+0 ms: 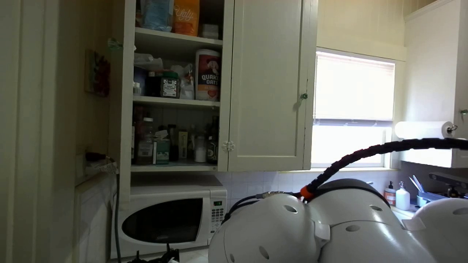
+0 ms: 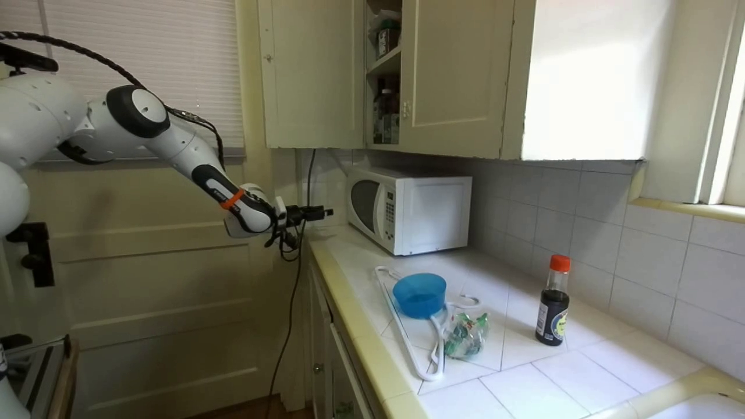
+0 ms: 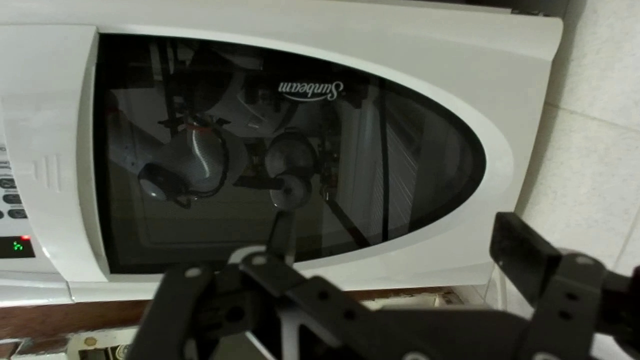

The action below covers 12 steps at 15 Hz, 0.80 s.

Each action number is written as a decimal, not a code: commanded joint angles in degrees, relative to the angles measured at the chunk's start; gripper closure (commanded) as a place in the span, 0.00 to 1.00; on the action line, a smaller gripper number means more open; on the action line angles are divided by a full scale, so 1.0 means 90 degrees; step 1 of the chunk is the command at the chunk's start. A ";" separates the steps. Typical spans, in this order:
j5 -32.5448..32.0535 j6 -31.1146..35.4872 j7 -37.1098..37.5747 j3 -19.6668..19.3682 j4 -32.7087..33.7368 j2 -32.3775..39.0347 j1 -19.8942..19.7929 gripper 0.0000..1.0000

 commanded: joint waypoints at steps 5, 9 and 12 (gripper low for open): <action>0.0325 -0.1038 -0.0683 0.1146 -0.1873 -0.1508 -0.0846 0.00; -0.0036 -0.1904 -0.1043 0.2295 -0.2712 -0.2287 -0.2021 0.00; -0.0231 -0.2085 -0.1334 0.2955 -0.2945 -0.2657 -0.2967 0.00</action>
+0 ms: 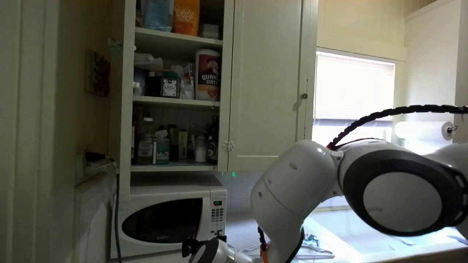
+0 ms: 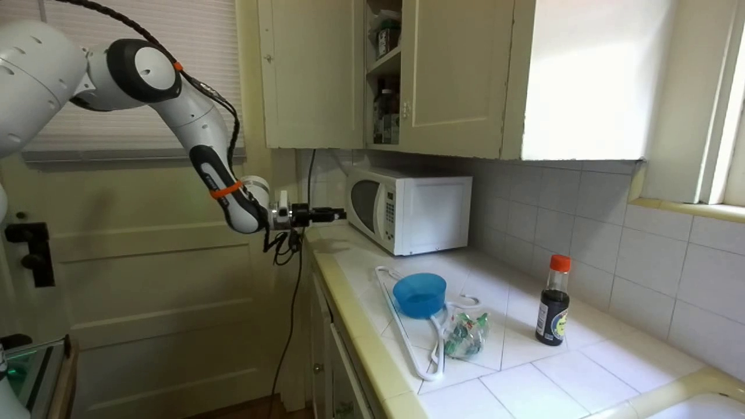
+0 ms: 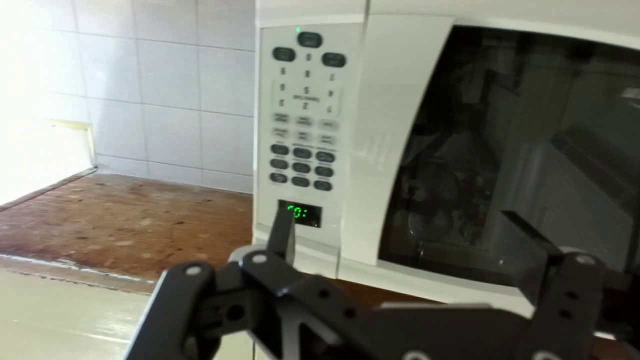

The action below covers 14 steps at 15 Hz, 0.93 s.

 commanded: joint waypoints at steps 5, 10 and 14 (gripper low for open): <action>-0.0651 -0.0156 -0.0644 0.1610 -0.0169 -0.0527 -0.1983 0.00; -0.1611 0.0486 -0.0506 0.1866 0.0159 -0.0363 -0.2342 0.00; -0.2439 0.1110 -0.0424 0.2027 0.0518 -0.0218 -0.2721 0.00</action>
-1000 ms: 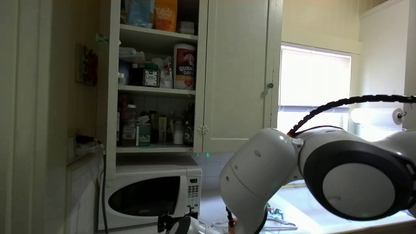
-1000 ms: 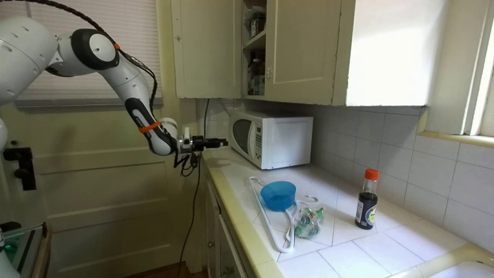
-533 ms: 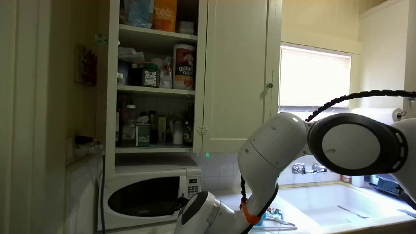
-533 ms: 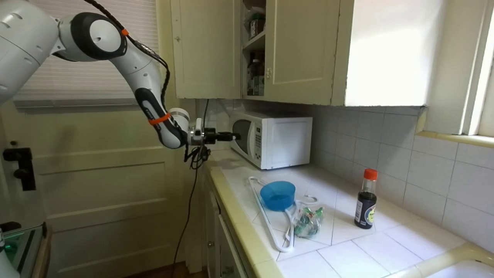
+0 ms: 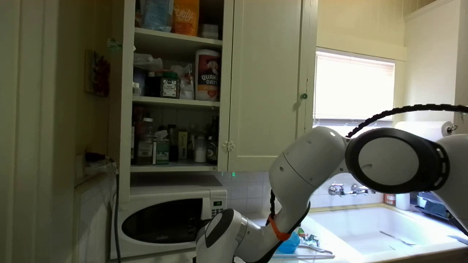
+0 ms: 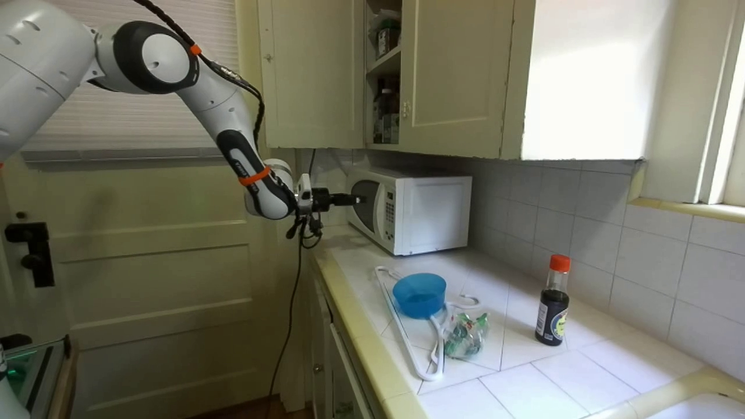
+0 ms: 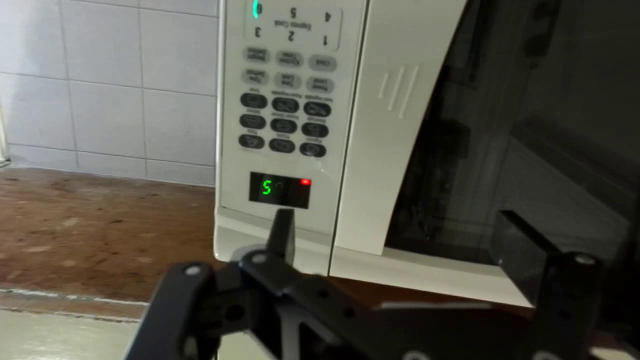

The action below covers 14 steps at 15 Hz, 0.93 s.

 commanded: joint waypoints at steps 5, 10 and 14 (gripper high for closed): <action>-0.0791 0.1118 0.0080 0.0351 0.0749 0.0534 -0.0685 0.00; -0.0625 0.1306 -0.0023 0.0435 0.1122 0.0859 -0.0750 0.00; -0.0540 0.1267 0.0015 0.0448 0.1348 0.1049 -0.0785 0.00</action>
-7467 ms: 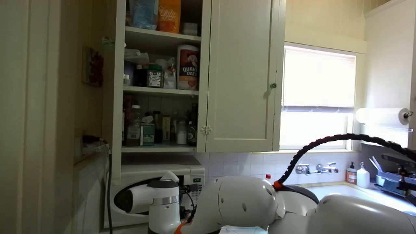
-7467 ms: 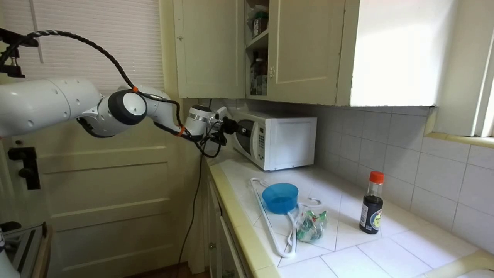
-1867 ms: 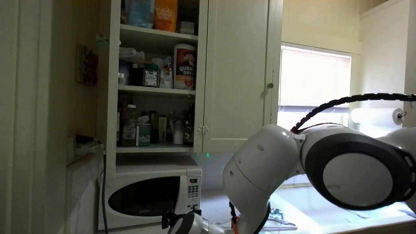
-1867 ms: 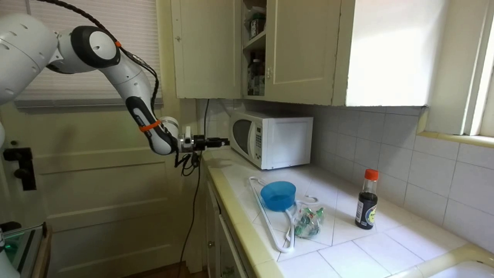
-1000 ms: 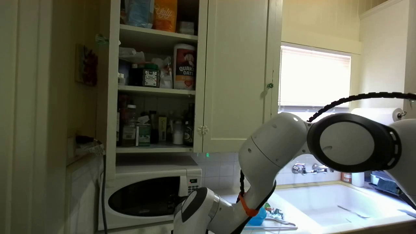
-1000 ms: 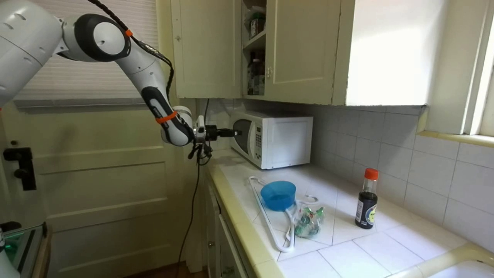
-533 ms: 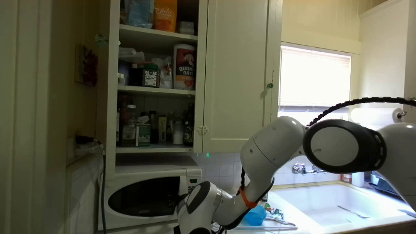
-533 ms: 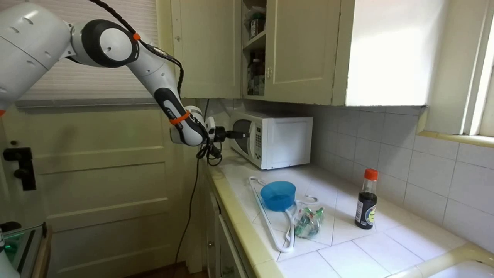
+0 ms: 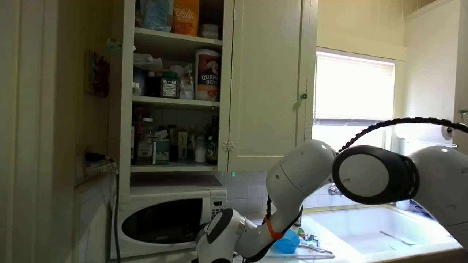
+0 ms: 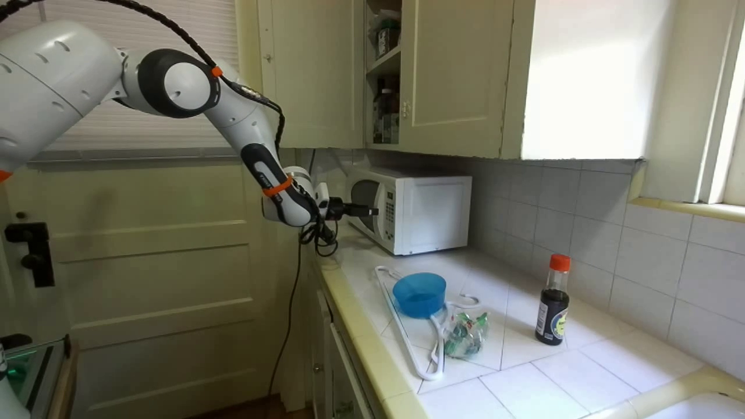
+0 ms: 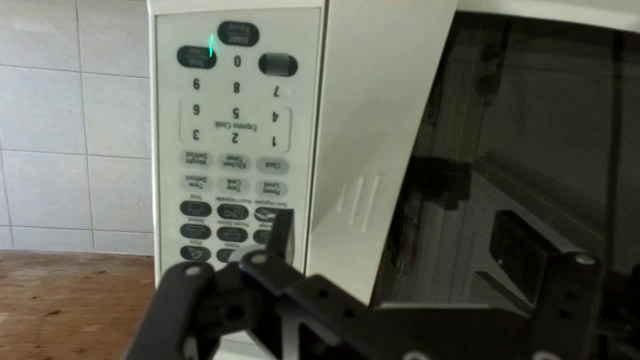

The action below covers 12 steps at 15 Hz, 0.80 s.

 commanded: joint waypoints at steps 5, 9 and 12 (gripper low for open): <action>0.0083 0.0177 0.0014 0.0097 0.0414 0.0308 -0.0184 0.38; 0.0183 0.0132 -0.0109 0.0141 0.0356 0.0403 -0.0090 0.69; 0.0271 0.0063 -0.0226 0.0170 0.0335 0.0423 -0.0038 0.80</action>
